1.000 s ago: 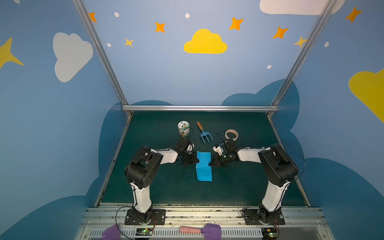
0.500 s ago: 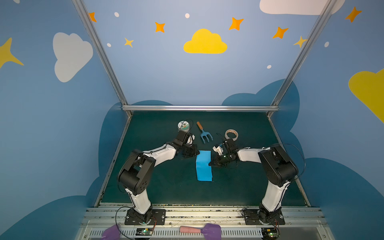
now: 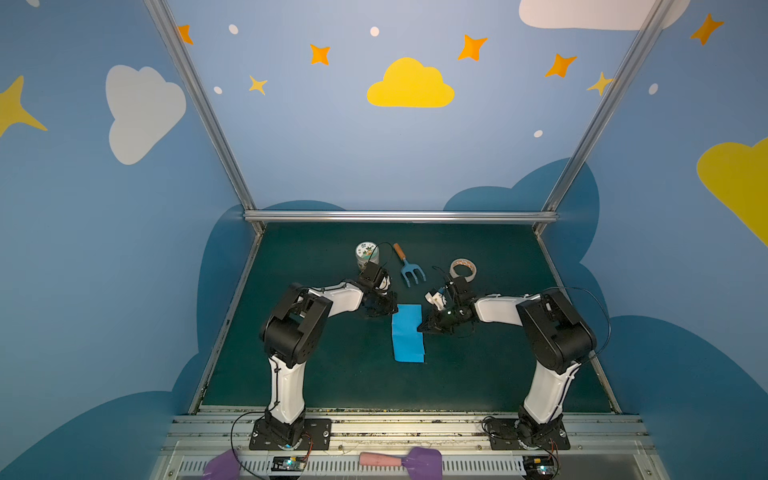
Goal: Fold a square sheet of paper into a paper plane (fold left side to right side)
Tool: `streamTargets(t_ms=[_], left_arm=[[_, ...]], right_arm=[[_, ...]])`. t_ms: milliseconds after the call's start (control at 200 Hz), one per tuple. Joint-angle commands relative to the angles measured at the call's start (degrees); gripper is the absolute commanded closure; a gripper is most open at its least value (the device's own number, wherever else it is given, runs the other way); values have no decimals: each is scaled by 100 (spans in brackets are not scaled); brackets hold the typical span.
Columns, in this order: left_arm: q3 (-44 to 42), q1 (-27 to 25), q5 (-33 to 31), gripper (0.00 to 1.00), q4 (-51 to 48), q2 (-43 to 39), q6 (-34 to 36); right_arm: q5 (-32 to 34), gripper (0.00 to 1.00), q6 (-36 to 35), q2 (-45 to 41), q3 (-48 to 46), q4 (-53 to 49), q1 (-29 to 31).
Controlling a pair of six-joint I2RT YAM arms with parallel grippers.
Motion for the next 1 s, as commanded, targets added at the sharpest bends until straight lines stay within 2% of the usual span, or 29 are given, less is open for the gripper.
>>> streamTargets(t_ms=[0,210,360,496,676,996], left_arm=[[-281,149,-581,96,-410,-71,124],[-754,459,-668,96,-321,-635,115],[-846,401,-236,96,-504,-1415,118],[-1037,-50,30,96,-537,-1965,-5],[-1405,-776,-44,96,-251,-2161,-308],[-2206,-1217,-69,96,671,-2001,-819]], right_arm=[[1333,100,10,414,-281,-787,12],[1366,100,49,404,-337,-725,12],[1361,100,61,400,-364,-690,12],[1361,100,37,390,-361,-686,16],[1377,100,-7,411,-330,-738,12],[1454,100,-52,497,-268,-813,13]])
